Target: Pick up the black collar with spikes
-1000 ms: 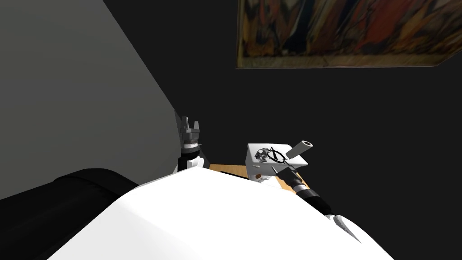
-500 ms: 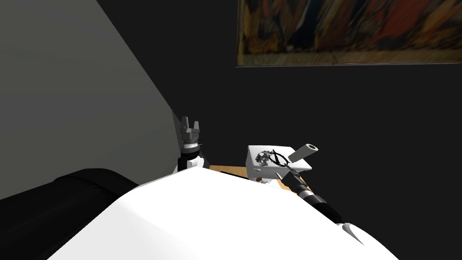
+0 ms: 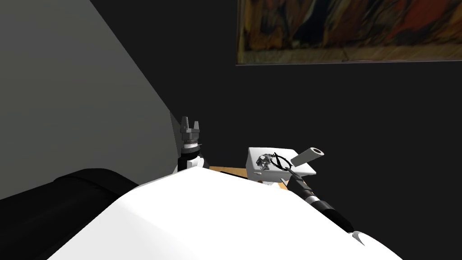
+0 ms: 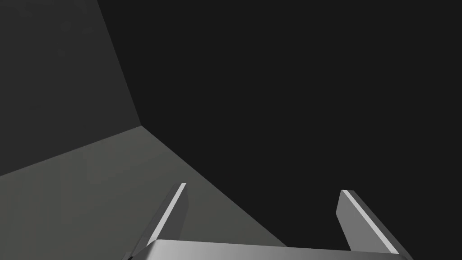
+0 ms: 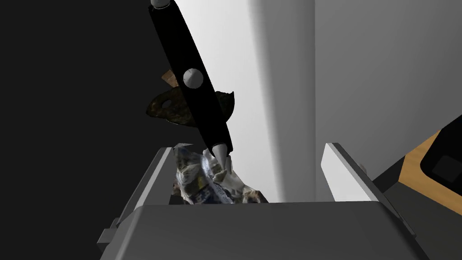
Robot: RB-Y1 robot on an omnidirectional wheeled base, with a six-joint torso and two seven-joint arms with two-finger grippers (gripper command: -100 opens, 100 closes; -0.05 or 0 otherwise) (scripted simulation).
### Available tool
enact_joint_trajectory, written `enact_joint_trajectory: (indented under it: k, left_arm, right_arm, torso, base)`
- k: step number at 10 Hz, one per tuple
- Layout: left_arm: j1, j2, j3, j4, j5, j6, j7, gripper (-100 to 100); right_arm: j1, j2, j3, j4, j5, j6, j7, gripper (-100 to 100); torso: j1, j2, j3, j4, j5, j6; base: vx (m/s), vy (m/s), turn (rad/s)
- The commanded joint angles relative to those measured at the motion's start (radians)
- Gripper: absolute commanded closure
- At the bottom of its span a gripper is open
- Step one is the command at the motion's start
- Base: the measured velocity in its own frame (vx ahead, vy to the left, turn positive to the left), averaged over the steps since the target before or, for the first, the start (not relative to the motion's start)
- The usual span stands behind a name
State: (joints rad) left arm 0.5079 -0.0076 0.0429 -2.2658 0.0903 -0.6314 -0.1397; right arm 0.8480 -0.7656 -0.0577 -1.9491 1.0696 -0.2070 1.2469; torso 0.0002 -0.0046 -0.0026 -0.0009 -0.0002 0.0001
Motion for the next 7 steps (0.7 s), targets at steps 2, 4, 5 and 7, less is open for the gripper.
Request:
enact_joint_trajectory:
  k: [2, 4, 5, 7]
  left_arm:
    - [0.000, 0.000, 0.000, 0.000, 0.000, 0.000, 0.000, 0]
    - [0.000, 0.000, 0.000, 0.000, 0.000, 0.000, 0.000, 0]
    - [0.000, 0.000, 0.000, 0.000, 0.000, 0.000, 0.000, 0]
    - [0.000, 0.000, 0.000, 0.000, 0.000, 0.000, 0.000, 0]
  right_arm:
    - [0.003, -0.014, 0.002, 0.008, 0.019, 0.006, 0.015, -100]
    - [-0.022, -0.008, 0.009, 0.039, 0.020, 0.017, 0.015, -100]
    - [-0.038, -0.004, 0.013, 0.057, 0.020, 0.022, 0.012, -100]
    - [-0.038, -0.008, 0.012, 0.056, 0.019, 0.025, 0.008, -100]
  torso:
    - [0.000, 0.000, 0.000, 0.000, 0.000, 0.000]
    - [0.000, 0.003, 0.002, 0.001, 0.000, 0.000]
    - [0.001, 0.003, 0.002, 0.001, 0.000, -0.001]
    - [0.001, 0.004, 0.002, 0.001, 0.000, 0.000]
  base:
    - [0.037, -0.002, 0.010]
    - [-0.001, 0.007, 0.084]
    - [-0.009, 0.018, 0.160]
    - [-0.006, 0.010, 0.056]
